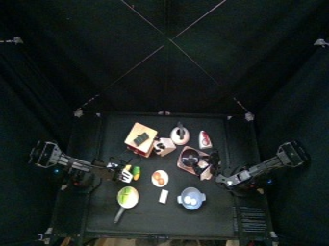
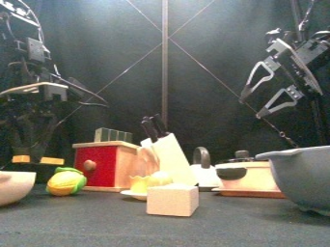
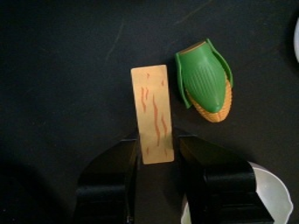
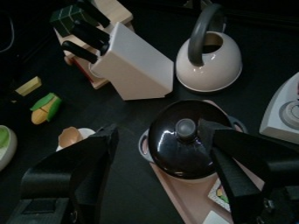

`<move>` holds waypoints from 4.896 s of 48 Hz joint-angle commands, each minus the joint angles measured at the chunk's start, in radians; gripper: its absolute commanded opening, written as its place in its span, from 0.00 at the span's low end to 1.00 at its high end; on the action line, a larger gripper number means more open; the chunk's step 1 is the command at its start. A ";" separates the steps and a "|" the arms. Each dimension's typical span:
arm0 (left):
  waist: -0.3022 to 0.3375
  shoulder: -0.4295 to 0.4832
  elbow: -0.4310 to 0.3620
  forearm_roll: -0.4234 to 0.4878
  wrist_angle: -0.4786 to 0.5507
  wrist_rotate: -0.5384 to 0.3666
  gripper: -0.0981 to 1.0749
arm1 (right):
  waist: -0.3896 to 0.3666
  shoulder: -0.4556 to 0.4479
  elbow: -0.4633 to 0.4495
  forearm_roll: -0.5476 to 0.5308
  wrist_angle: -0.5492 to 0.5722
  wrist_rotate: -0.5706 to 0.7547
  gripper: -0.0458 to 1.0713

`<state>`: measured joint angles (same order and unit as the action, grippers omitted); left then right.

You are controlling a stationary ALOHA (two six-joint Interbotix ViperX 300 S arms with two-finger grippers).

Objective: Place egg block on rice

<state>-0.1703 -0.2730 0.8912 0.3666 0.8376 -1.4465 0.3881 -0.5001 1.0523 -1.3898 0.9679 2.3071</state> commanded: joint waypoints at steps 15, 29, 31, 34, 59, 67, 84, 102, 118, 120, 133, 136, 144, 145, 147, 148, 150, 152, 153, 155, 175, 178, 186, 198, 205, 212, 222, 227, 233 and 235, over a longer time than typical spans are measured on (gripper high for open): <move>-0.098 0.044 -0.143 -0.005 -0.008 -0.017 0.55 | -0.002 -0.038 -0.014 0.015 0.002 -0.003 0.95; -0.150 0.232 -0.319 -0.002 -0.003 -0.060 0.55 | 0.000 -0.038 -0.005 0.069 0.002 -0.002 0.95; -0.158 0.272 -0.362 0.000 0.000 -0.084 0.55 | 0.005 -0.038 -0.005 0.078 0.002 -0.003 0.95; -0.169 0.319 -0.414 0.006 0.003 -0.117 0.55 | 0.006 -0.038 -0.002 0.084 0.002 -0.003 0.95; -0.227 0.583 -0.781 0.118 0.118 -0.242 0.55 | 0.015 -0.084 0.023 0.104 0.000 -0.009 0.95; -0.227 0.623 -0.831 0.100 0.118 -0.242 0.55 | 0.015 -0.087 0.031 0.106 0.000 -0.008 0.95; -0.227 0.652 -0.854 0.048 0.121 -0.250 0.55 | 0.021 -0.091 0.031 0.100 0.000 -0.009 0.95; -0.224 0.672 -0.871 0.026 0.121 -0.252 0.55 | 0.023 -0.097 0.029 0.097 0.000 -0.009 0.95; -0.224 0.680 -0.884 0.023 0.118 -0.252 0.55 | 0.023 -0.097 0.029 0.097 0.000 -0.009 0.95; -0.224 0.681 -0.884 0.025 0.120 -0.252 0.55 | 0.023 -0.097 0.029 0.095 0.000 -0.009 0.95; -0.222 0.690 -0.887 0.021 0.112 -0.252 0.55 | 0.025 -0.097 0.029 0.095 0.000 -0.009 0.95; -0.222 0.692 -0.890 0.021 0.109 -0.252 0.55 | 0.025 -0.097 0.029 0.095 0.000 -0.009 0.95; -0.222 0.701 -0.894 0.021 0.098 -0.252 0.55 | 0.025 -0.097 0.029 0.095 0.000 -0.009 0.95; -0.222 0.701 -0.894 0.021 0.098 -0.252 0.55 | 0.025 -0.097 0.029 0.095 0.000 -0.009 0.95; -0.221 0.703 -0.894 0.021 0.098 -0.252 0.55 | 0.028 -0.097 0.029 0.095 0.000 -0.009 0.95; -0.221 0.703 -0.894 0.021 0.098 -0.252 0.55 | 0.028 -0.097 0.031 0.097 0.000 -0.009 0.95; -0.221 0.703 -0.894 0.021 0.098 -0.252 0.55 | 0.029 -0.097 0.029 0.097 0.000 -0.009 0.95; -0.221 0.703 -0.894 0.021 0.098 -0.252 0.55 | 0.029 -0.097 0.029 0.095 0.000 -0.009 0.95; -0.221 0.703 -0.894 0.021 0.098 -0.252 0.55 | 0.029 -0.097 0.029 0.097 0.000 -0.009 0.95; -0.221 0.703 -0.894 0.021 0.098 -0.252 0.55 | 0.029 -0.095 0.029 0.095 0.000 -0.009 0.95; -0.218 0.706 -0.891 0.006 0.098 -0.252 0.56 | 0.029 -0.097 0.028 0.095 0.000 -0.009 0.95; -0.218 0.706 -0.891 0.003 0.098 -0.250 0.56 | 0.029 -0.097 0.026 0.095 0.000 -0.009 0.95; -0.218 0.706 -0.891 0.005 0.098 -0.250 0.62 | 0.029 -0.097 0.026 0.095 0.000 -0.009 0.95; -0.218 0.703 -0.890 0.006 0.098 -0.250 0.74 | 0.031 -0.097 0.025 0.094 0.000 -0.009 0.95; -0.218 0.695 -0.891 0.020 0.098 -0.249 0.74 | 0.031 -0.097 0.025 0.094 0.000 -0.009 0.95; -0.221 0.667 -0.888 0.058 0.112 -0.245 0.74 | 0.031 -0.097 0.023 0.094 0.000 -0.009 0.95; -0.227 0.643 -0.887 0.146 0.130 -0.242 0.73 | 0.031 -0.098 0.021 0.094 0.000 -0.009 0.95; -0.227 0.649 -0.887 0.146 0.130 -0.242 0.69 | 0.031 -0.103 0.023 0.094 0.000 -0.009 0.95; -0.225 0.657 -0.887 0.132 0.130 -0.242 0.60 | 0.031 -0.106 0.023 0.092 0.000 -0.009 0.95; -0.227 0.658 -0.887 0.127 0.130 -0.244 0.57 | 0.031 -0.106 0.023 0.092 0.000 -0.009 0.95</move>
<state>-0.3958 0.4050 0.0276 0.4985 0.9664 -1.6889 0.4172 -0.5998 1.0922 -1.2916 0.9664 2.2979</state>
